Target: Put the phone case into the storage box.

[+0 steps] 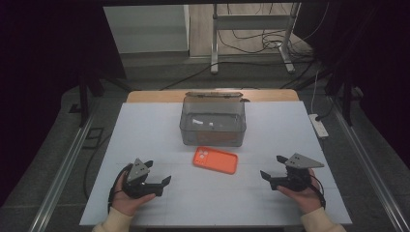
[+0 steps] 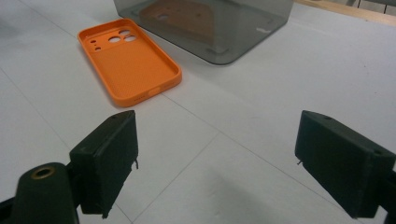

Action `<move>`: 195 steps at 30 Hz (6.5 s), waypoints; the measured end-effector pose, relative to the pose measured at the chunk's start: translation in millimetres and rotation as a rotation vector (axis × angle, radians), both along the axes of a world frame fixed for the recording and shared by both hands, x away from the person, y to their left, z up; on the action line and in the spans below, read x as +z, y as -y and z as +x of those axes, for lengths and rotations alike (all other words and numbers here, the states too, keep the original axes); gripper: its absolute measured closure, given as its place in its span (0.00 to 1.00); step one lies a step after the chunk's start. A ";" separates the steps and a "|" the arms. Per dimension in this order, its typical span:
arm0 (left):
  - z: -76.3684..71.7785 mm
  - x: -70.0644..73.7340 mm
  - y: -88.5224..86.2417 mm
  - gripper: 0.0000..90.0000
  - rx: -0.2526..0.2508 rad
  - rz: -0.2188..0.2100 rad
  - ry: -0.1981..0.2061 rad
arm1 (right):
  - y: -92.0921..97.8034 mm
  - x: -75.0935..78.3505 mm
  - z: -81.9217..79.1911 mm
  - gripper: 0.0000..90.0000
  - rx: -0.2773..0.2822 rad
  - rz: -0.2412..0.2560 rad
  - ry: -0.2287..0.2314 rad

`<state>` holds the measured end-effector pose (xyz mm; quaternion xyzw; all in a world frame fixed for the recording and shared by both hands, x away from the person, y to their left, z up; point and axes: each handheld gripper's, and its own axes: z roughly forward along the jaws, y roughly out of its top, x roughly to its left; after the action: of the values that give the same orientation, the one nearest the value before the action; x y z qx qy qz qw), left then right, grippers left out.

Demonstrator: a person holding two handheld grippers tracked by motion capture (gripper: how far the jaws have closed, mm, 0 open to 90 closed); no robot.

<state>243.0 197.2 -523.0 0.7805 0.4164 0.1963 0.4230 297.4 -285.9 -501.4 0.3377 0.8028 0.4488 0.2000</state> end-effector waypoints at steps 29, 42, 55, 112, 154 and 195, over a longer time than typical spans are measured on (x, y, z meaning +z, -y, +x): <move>2.2 0.0 2.7 0.13 -0.010 0.005 0.007 | 0.7 -1.0 -3.3 0.15 0.007 0.003 -0.032; 1.3 1.2 4.7 0.13 -0.007 0.015 0.011 | -3.5 1.6 -1.6 0.15 0.025 0.000 -0.035; 0.1 1.2 3.5 0.13 -0.009 0.011 0.015 | -14.7 14.5 1.3 0.17 0.064 -0.041 -0.094; -1.5 0.5 5.4 0.13 -0.020 0.017 0.006 | -94.6 71.2 54.6 0.24 0.334 -0.324 -0.206; -2.0 0.4 6.2 0.13 -0.022 0.017 0.008 | -134.2 77.0 94.5 0.32 0.413 -0.376 -0.224; -1.7 -0.5 8.1 0.13 -0.035 0.023 -0.004 | -153.3 59.9 114.0 0.34 0.457 -0.431 -0.318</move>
<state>241.3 189.1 -523.5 0.7929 0.4011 0.1921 0.4166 411.4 -132.6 -441.5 0.1648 0.9551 0.2438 0.0334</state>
